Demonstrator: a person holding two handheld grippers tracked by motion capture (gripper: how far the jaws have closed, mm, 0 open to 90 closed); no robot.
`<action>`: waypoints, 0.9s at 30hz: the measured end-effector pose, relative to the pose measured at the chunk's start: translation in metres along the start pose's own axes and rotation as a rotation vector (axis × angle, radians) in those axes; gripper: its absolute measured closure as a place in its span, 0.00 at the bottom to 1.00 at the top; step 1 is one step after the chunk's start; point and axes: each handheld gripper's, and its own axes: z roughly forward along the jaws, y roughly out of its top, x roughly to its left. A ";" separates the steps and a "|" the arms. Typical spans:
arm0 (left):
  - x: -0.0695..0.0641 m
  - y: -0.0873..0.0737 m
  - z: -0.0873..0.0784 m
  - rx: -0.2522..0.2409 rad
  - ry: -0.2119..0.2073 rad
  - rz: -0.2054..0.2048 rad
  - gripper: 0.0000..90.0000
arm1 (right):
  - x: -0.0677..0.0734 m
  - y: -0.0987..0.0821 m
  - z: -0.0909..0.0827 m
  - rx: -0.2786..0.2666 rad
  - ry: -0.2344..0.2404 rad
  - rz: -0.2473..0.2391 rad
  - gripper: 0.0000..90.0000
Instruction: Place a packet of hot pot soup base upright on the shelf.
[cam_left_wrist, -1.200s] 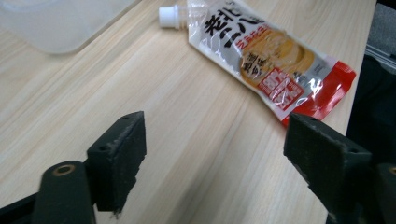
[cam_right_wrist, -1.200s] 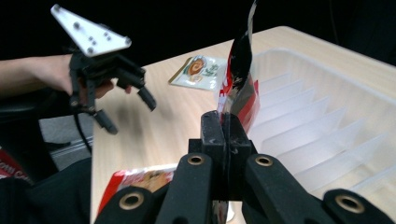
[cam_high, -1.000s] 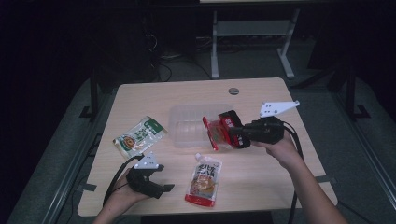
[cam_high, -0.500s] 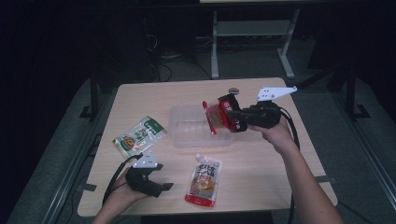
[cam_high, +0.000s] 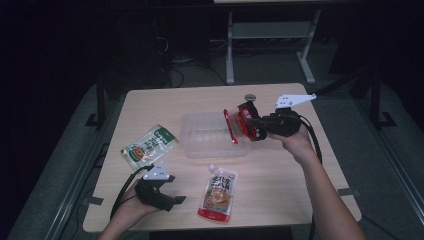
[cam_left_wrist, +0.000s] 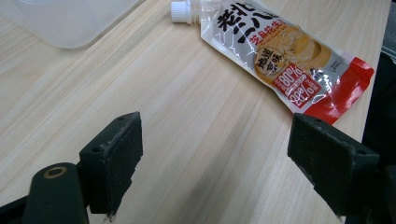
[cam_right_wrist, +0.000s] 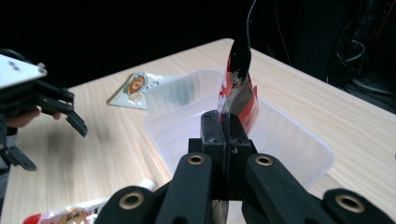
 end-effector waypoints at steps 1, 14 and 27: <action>0.000 0.000 0.000 0.002 0.000 0.002 0.19 | 0.000 0.000 0.001 0.003 0.001 0.000 1.00; 0.000 -0.001 0.002 0.003 -0.009 -0.001 0.19 | 0.001 -0.005 0.014 0.049 -0.015 -0.011 1.00; 0.001 -0.001 0.003 0.011 -0.011 0.001 0.19 | 0.001 -0.014 0.026 0.085 -0.030 -0.003 1.00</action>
